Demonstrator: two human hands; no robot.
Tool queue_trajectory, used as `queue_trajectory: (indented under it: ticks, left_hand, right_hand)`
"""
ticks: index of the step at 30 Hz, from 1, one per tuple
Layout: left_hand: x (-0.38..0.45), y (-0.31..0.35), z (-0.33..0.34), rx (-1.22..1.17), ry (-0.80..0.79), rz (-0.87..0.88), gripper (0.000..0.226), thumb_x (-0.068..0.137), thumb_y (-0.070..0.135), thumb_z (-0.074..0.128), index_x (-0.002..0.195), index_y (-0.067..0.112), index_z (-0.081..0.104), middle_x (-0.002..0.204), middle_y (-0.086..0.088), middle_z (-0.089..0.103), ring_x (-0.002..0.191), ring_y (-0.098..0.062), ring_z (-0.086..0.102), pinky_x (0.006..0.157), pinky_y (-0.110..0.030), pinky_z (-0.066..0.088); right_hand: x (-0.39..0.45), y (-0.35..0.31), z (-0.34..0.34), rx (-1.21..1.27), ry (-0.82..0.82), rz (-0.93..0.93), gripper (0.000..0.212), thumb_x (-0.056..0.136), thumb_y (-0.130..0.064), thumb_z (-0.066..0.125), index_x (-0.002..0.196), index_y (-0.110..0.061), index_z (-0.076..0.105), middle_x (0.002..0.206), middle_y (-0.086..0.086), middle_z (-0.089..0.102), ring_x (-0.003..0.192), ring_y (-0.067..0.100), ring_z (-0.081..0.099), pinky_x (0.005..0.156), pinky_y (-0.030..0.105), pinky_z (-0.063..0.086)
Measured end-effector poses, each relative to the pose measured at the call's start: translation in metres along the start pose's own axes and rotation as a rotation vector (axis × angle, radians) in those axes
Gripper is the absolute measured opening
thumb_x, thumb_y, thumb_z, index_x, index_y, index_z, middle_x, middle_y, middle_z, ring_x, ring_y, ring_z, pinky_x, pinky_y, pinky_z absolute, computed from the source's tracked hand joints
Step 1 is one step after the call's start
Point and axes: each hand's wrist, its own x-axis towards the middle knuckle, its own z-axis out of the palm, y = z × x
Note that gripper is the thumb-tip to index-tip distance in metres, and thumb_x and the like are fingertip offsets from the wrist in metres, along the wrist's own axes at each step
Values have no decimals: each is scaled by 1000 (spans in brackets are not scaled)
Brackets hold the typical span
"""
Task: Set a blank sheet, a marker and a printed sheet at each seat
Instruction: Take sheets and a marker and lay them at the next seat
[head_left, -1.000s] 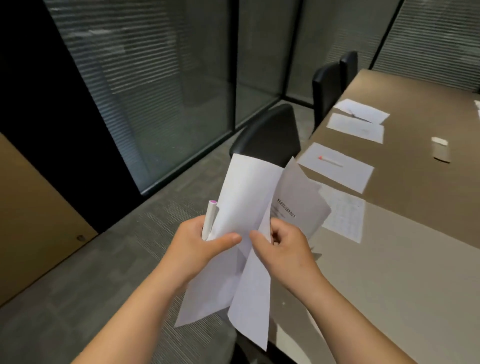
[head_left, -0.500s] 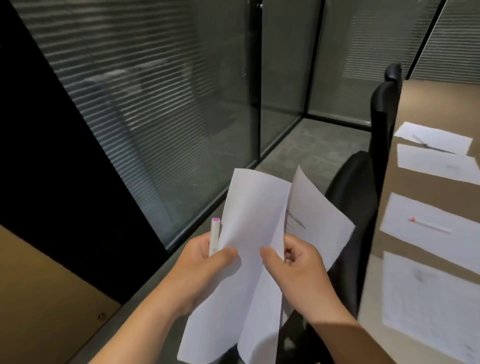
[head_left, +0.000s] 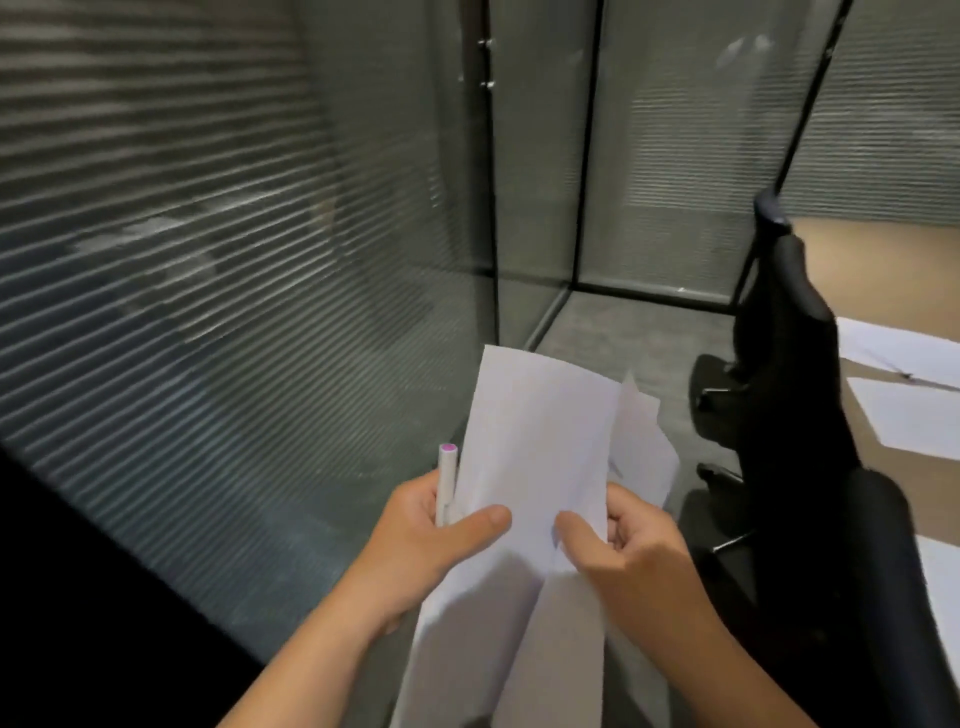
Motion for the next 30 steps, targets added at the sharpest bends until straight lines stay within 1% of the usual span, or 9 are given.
queue_trajectory:
  ticks: [3, 7, 11, 14, 16, 19, 22, 26, 30]
  left_hand:
    - [83, 14, -15, 22, -49, 30, 34, 70, 20, 74, 102, 7, 72, 94, -13, 76, 85, -30, 72, 70, -41, 58]
    - [198, 34, 3, 12, -146, 47, 24, 73, 20, 77, 94, 10, 72, 81, -5, 76, 69, -18, 69, 56, -28, 54]
    - [302, 37, 37, 51, -192, 69, 39, 55, 46, 81, 81, 18, 73, 72, -6, 70, 66, -17, 62, 60, -37, 50]
    - [394, 37, 78, 21, -276, 44, 34, 53, 43, 82, 77, 21, 73, 69, -3, 70, 63, -16, 64, 59, -34, 53]
    - [457, 42, 110, 13, -332, 36, 40, 52, 42, 82, 84, 18, 74, 78, -8, 74, 68, -21, 69, 63, -38, 56]
    - [539, 55, 153, 18, -375, 29, 36, 62, 33, 79, 90, 11, 72, 84, -12, 75, 74, -27, 72, 63, -38, 58]
    - [631, 79, 198, 5, -406, 44, 38, 67, 30, 85, 96, 10, 70, 87, -11, 76, 78, -30, 73, 67, -41, 59]
    - [729, 101, 245, 9, -414, 75, 31, 66, 30, 75, 89, 10, 69, 80, -10, 75, 67, -24, 70, 58, -36, 58]
    - [836, 103, 300, 16, -468, 87, 40, 68, 30, 86, 86, 3, 63, 73, -14, 68, 61, -23, 64, 58, -39, 53]
  right_hand:
    - [64, -3, -4, -35, 104, 44, 33, 86, -20, 65, 61, -6, 49, 54, -4, 45, 51, 10, 39, 51, 25, 32]
    - [141, -3, -32, 15, 256, 99, 45, 81, -33, 65, 62, -2, 39, 59, 13, 45, 58, 17, 43, 56, 34, 31]
    - [211, 6, -73, -90, 458, 80, 51, 76, -40, 64, 65, 3, 40, 68, 32, 51, 58, 18, 46, 55, 34, 35]
    - [275, 15, -120, -112, 606, 88, 52, 71, -46, 61, 59, -1, 39, 58, 23, 46, 55, 16, 42, 54, 33, 31]
    - [325, 21, -154, -95, 664, 95, 52, 66, -50, 59, 56, -3, 39, 54, 11, 42, 53, 14, 39, 53, 30, 29]
    - [396, 26, -199, -63, 695, 86, 54, 67, -50, 61, 57, -1, 39, 55, 8, 42, 53, 14, 38, 52, 29, 29]
    - [477, 22, -252, -62, 711, 56, 49, 72, -39, 63, 56, -1, 37, 55, 9, 39, 53, 15, 37, 51, 28, 29]
    - [560, 21, -308, -51, 794, 10, 48, 77, -29, 65, 55, -2, 33, 54, 8, 34, 52, 15, 32, 51, 29, 25]
    - [646, 36, -365, -120, 885, 3, 50, 85, -13, 68, 53, -7, 30, 52, 1, 30, 50, 13, 28, 48, 27, 23]
